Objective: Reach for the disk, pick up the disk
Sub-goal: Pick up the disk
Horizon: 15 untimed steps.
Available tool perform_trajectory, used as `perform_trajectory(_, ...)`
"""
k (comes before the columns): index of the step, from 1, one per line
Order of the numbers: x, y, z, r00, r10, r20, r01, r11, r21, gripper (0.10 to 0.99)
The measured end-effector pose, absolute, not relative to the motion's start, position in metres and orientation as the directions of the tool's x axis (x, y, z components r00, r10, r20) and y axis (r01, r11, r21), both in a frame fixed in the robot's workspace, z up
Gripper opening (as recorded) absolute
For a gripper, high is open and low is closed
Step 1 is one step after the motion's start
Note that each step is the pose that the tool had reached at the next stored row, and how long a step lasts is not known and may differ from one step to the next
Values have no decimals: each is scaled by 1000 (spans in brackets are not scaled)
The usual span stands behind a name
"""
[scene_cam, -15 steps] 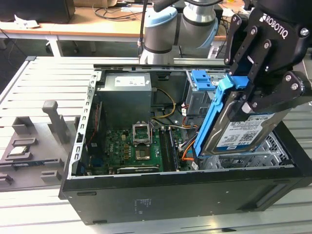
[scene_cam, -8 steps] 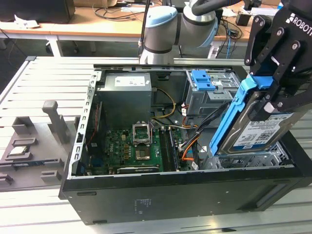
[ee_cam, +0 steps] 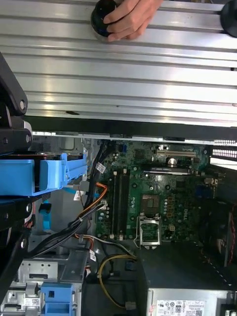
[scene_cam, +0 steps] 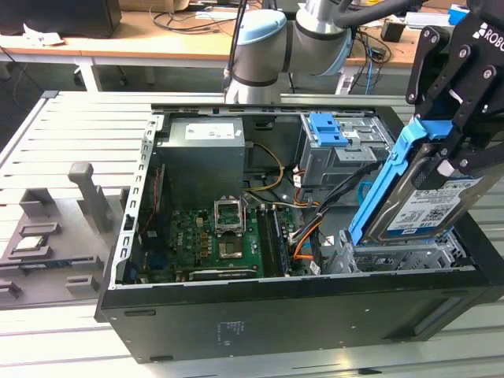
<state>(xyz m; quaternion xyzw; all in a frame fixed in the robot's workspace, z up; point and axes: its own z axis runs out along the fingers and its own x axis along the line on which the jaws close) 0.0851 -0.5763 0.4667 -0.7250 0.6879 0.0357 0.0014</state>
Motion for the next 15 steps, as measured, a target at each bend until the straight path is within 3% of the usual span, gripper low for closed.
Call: perform_trajectory(15, 96, -567, 462, 51, -997, -51, -997, -54, 47, 369)
